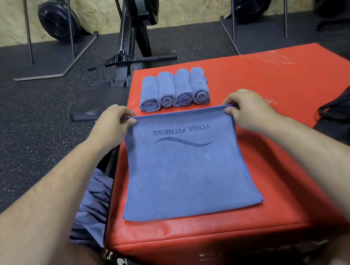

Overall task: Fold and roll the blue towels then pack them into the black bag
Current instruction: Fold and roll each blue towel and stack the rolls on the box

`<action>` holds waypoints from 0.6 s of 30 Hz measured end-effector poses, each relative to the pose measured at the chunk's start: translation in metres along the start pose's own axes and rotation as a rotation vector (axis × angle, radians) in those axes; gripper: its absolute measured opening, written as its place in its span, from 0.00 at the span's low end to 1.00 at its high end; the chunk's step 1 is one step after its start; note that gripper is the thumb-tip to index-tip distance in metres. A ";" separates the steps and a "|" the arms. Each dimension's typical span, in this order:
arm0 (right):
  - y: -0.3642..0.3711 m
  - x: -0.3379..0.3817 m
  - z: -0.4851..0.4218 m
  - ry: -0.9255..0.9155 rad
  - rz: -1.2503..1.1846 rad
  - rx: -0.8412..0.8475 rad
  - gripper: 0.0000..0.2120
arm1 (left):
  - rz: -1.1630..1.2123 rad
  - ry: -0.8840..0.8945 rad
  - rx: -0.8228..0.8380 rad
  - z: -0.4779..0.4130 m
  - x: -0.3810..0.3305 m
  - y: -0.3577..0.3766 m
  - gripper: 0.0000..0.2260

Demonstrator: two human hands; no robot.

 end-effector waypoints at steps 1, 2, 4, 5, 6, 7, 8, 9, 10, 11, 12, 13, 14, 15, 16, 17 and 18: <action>-0.008 0.004 0.002 -0.007 -0.004 -0.007 0.06 | -0.013 0.015 -0.009 0.002 -0.005 -0.007 0.02; -0.017 0.008 0.004 -0.017 -0.005 -0.020 0.05 | -0.014 0.021 -0.023 0.005 -0.009 -0.015 0.01; -0.037 0.017 0.012 -0.036 0.001 -0.045 0.06 | -0.012 0.032 -0.056 0.012 -0.019 -0.033 0.01; -0.046 0.021 0.017 -0.038 -0.005 -0.053 0.05 | -0.015 0.044 -0.067 0.017 -0.027 -0.043 0.01; -0.056 0.025 0.023 -0.033 -0.022 -0.053 0.05 | -0.012 0.054 -0.079 0.022 -0.034 -0.053 0.01; -0.065 0.028 0.031 -0.019 -0.050 -0.039 0.04 | 0.006 0.053 -0.086 0.029 -0.040 -0.063 0.01; -0.073 0.031 0.040 -0.005 -0.078 -0.009 0.04 | 0.039 0.042 -0.090 0.037 -0.045 -0.072 0.02; -0.080 0.035 0.050 0.002 -0.103 0.034 0.04 | 0.080 0.027 -0.085 0.047 -0.050 -0.079 0.03; -0.086 0.040 0.061 0.002 -0.124 0.087 0.04 | 0.127 0.009 -0.067 0.058 -0.055 -0.086 0.03; -0.090 0.044 0.074 -0.004 -0.143 0.148 0.04 | 0.172 -0.008 -0.037 0.070 -0.060 -0.091 0.04; -0.095 0.049 0.087 -0.012 -0.163 0.211 0.03 | 0.212 -0.026 -0.004 0.081 -0.065 -0.096 0.04; -0.101 0.053 0.100 -0.018 -0.194 0.270 0.03 | 0.252 -0.041 0.021 0.091 -0.070 -0.102 0.03; -0.108 0.057 0.110 -0.021 -0.234 0.320 0.03 | 0.309 -0.061 0.036 0.101 -0.076 -0.111 0.03; -0.116 0.062 0.118 -0.022 -0.275 0.357 0.03 | 0.374 -0.080 0.044 0.108 -0.080 -0.120 0.03; -0.125 0.066 0.123 -0.020 -0.314 0.377 0.03 | 0.422 -0.093 0.048 0.115 -0.085 -0.130 0.03; -0.134 0.070 0.125 -0.022 -0.344 0.382 0.03 | 0.442 -0.096 0.053 0.118 -0.089 -0.139 0.04; -0.144 0.075 0.125 -0.026 -0.358 0.372 0.02 | 0.449 -0.099 0.053 0.120 -0.093 -0.147 0.05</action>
Point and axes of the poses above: each hand's wrist, its own z-axis away from the middle knuckle, its own y-axis out of the palm, x = y × z, the point moved 9 cm from there along -z, towards the middle knuckle, and after that the axes turned 7 degrees about y, right-handed, at the moved point
